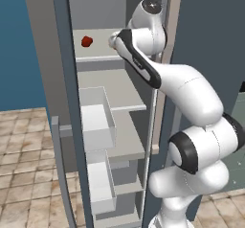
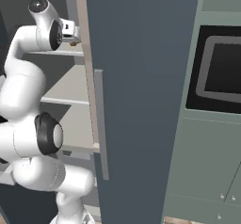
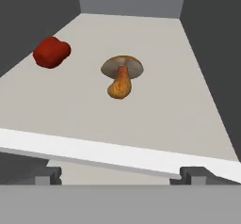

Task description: Take the bell pepper and mushroom out of the freezer and place them in the tupperware container on the counter. Then put the tupperware containing the vegetables back in the freezer.

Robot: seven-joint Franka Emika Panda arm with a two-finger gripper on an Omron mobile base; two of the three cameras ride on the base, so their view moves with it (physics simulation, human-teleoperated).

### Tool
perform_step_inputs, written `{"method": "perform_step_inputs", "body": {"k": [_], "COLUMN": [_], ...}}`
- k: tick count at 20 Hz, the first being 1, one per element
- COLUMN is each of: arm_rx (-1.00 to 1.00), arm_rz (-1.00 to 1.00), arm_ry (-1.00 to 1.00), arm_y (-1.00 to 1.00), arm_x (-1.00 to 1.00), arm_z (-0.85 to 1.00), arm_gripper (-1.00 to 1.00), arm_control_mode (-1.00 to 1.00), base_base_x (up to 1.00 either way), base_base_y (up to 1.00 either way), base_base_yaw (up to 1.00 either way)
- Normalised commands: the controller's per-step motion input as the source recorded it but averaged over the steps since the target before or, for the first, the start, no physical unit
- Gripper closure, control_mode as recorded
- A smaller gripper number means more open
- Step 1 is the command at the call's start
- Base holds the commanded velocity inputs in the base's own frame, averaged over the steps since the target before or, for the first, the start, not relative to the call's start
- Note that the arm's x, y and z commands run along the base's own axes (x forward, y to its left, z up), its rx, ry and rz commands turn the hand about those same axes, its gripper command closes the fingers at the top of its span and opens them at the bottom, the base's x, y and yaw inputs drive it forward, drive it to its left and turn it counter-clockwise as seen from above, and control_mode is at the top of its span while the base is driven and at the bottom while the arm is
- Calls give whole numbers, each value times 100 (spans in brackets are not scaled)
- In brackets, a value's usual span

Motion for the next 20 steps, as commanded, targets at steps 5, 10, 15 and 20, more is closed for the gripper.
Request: {"method": "perform_step_inputs", "body": {"k": [5, 10, 15, 20], "arm_rx": [0, 0, 0, 0], "arm_rz": [0, 0, 0, 0], "arm_ry": [0, 0, 0, 0], "arm_y": [8, 9, 8, 4], "arm_x": [45, 37, 40, 37], "arm_z": [-22, -15, -15, -5], "arm_gripper": [-100, -100, -100, -100], "arm_control_mode": [-100, -100, -100, -100], "base_base_x": [0, 0, 0, 0], "base_base_y": [0, 0, 0, 0], "base_base_yaw": [0, 0, 0, 0]}}
